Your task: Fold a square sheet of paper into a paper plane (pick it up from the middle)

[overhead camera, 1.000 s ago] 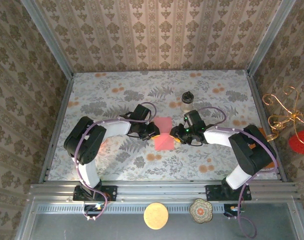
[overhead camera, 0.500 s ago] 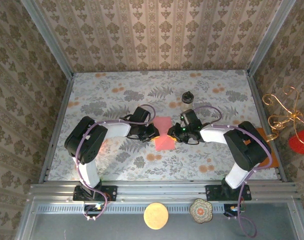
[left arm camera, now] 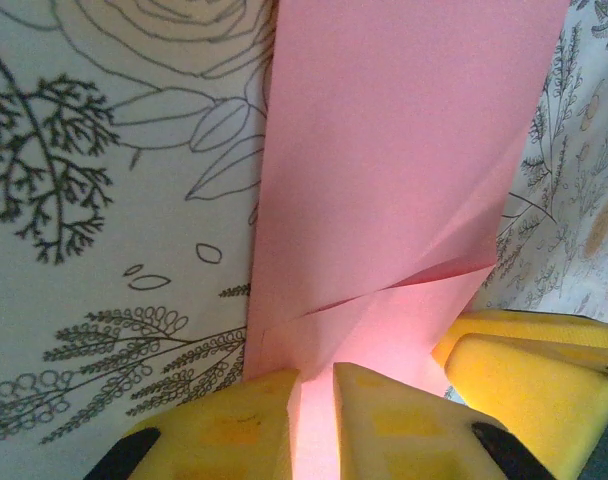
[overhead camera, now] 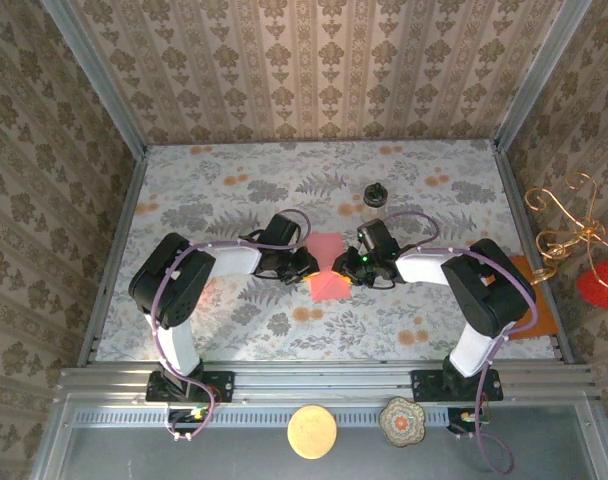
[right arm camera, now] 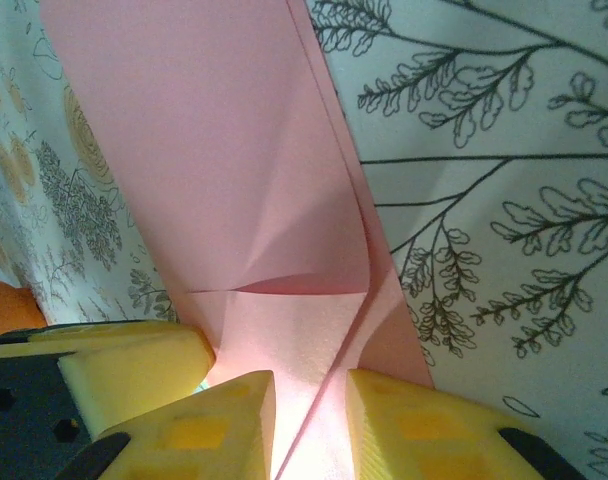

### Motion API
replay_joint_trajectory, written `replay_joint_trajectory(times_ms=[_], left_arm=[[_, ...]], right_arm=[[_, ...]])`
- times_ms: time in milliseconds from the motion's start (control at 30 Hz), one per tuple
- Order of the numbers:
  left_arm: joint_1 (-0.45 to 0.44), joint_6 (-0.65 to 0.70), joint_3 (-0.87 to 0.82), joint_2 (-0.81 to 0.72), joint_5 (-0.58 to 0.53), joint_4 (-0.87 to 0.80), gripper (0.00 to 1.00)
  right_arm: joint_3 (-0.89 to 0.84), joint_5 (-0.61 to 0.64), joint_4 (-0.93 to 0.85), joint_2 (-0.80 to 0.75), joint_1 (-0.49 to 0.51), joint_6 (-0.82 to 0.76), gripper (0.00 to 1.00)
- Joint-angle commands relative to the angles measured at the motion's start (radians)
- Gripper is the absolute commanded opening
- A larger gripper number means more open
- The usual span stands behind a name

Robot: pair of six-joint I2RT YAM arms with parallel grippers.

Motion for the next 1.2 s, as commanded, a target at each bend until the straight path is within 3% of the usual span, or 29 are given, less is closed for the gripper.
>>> replay_joint_trajectory(times_ms=[0,567,900,1067,1167], left_arm=[[0.006,-0.013,-0.029,-0.008,-0.027,-0.043,0.19],[0.012,-0.001,-0.012,-0.054,-0.026,-0.054,0.19],[0.08,0.01,-0.083,-0.248,-0.035,-0.012,0.21],[0.124,-0.012,-0.149,-0.376,-0.009,0.057,0.34],[0.139,-0.046,-0.185,-0.442,0.023,0.143,0.53]], right_arm=[[0.014,-0.021,0.065,0.029,0.008,0.02,0.25],[-0.016,-0.033,0.165,0.05,0.013,0.019,0.16],[-0.016,0.005,0.178,-0.06,0.006,-0.065,0.09],[-0.01,-0.033,0.226,-0.17,-0.015,-0.095,0.09],[-0.005,-0.096,0.293,-0.218,-0.031,-0.069,0.09]])
